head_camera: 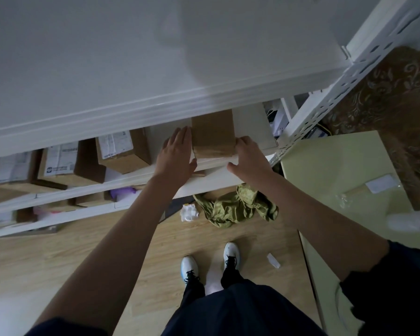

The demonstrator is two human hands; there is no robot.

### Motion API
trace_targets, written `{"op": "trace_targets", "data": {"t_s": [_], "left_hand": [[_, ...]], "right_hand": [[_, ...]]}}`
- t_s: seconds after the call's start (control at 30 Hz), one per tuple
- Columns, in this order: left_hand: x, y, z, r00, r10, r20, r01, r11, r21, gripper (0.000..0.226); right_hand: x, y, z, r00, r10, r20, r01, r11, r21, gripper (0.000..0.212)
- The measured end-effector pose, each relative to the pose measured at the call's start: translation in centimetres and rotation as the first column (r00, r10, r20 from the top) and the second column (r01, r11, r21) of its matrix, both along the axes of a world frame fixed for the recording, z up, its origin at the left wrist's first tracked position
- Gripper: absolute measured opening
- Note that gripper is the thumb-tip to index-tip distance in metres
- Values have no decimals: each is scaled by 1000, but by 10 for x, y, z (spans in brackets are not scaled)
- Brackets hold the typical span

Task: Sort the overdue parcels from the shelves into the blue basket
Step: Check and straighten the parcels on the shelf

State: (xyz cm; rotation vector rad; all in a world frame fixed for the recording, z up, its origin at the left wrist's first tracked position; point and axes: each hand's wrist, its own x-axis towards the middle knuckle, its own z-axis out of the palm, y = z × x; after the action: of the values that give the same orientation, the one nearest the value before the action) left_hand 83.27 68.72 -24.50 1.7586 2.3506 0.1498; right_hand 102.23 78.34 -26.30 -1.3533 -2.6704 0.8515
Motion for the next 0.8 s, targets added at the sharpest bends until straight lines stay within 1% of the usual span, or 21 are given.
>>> {"op": "trace_targets", "data": {"t_s": [0.13,0.23,0.33,0.43,0.5,0.57,0.63,0.8], "left_hand": [[2,-12,0,999,40,36,-39,999,-15,88],[6,-22,-4,988,114,104,-109,993,-47,90],[4,-35,-9,976,169,137,-164,985,-50,82],[-5,-51,-14,980,145,134,-141,989,-42,65],[-13,-60,-14,977,143,161,-140,990,-31,61],[-20,-65,-11,968,158,197,-157,987,-24,59],[-27,-67,-6,961,173,218,-173,985,-19,62],[-36,-71,1,959,170,227,-178,984,17,73]], "right_hand": [[-9,-5,8,999,24,23,-26,998,63,54],[-17,-13,16,999,25,46,-29,995,99,68],[-27,-24,25,998,58,31,-63,980,189,75],[-41,-37,35,988,153,32,-155,933,325,72],[-52,-48,39,975,221,31,-216,900,378,66],[-63,-59,41,964,260,48,-259,892,371,66],[-71,-68,42,963,264,50,-265,905,333,69],[-71,-73,40,975,196,-101,-167,956,241,71]]}}
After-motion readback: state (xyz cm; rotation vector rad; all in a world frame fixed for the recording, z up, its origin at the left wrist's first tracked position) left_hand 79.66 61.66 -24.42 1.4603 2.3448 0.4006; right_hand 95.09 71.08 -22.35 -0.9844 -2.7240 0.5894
